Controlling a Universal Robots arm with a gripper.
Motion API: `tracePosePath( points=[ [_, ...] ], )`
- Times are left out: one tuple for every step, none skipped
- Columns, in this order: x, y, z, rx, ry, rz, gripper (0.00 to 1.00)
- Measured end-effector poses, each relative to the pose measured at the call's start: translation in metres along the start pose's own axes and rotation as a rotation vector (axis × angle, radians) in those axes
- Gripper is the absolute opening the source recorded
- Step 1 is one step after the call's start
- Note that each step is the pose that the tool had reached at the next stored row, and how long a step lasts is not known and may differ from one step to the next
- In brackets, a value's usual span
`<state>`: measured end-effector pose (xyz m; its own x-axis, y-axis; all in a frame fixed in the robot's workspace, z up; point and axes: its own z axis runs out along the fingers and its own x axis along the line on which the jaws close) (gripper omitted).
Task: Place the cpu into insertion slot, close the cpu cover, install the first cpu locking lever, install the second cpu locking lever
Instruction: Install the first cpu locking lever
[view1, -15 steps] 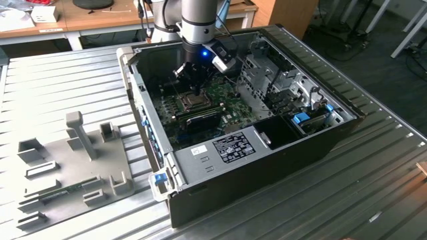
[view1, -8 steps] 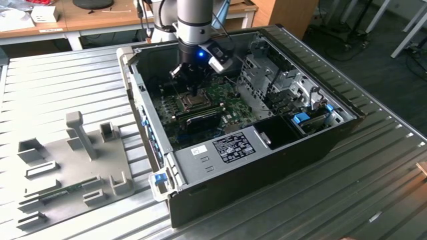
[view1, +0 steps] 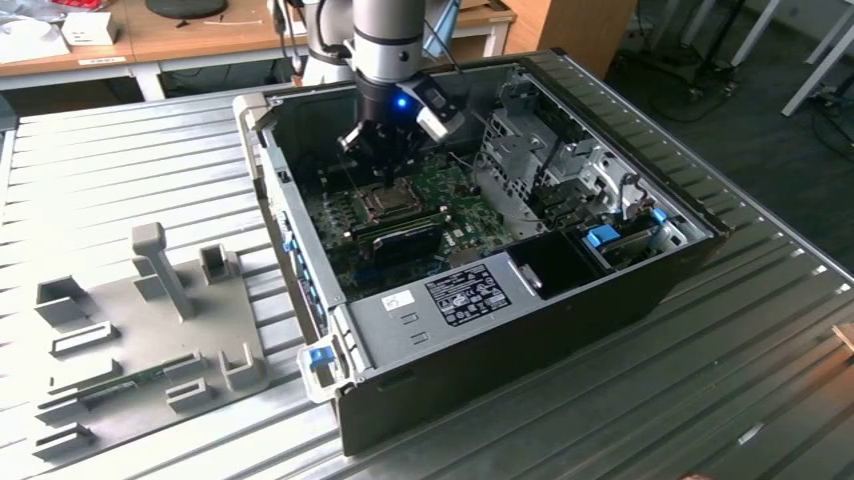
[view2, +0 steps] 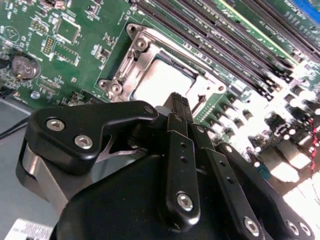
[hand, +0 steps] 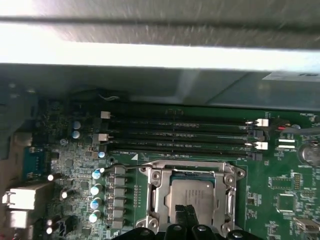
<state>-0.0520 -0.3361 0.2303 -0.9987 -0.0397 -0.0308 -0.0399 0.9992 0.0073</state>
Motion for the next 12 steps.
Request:
tracePosePath(
  points=[
    [-0.0001,0.0000,-0.0025,-0.0002,-0.0001,0.000,0.10],
    [-0.0001,0.0000,-0.0050,-0.0001,-0.0001,0.000,0.10],
    [-0.0002,0.0000,-0.0069,0.0000,-0.0001,0.000,0.10],
    [-0.0002,0.0001,-0.0077,0.0000,-0.0001,0.000,0.10],
    [-0.0002,0.0001,-0.0077,-0.0002,-0.0002,0.000,0.10],
    [-0.0003,0.0001,-0.0077,-0.0002,-0.0003,0.000,0.10],
    [0.0000,0.0001,-0.0077,0.0000,-0.0003,0.000,0.10],
    [0.0006,0.0001,-0.0078,0.0002,-0.0005,0.000,0.10],
    [0.0018,0.0001,-0.0078,0.0002,-0.0011,0.000,0.10],
    [0.0035,0.0002,-0.0079,0.0005,-0.0017,0.000,0.10],
    [0.0060,0.0003,-0.0079,0.0008,-0.0026,0.000,0.10],
    [0.0090,0.0004,-0.0080,0.0010,-0.0037,0.000,0.10]
  ],
)
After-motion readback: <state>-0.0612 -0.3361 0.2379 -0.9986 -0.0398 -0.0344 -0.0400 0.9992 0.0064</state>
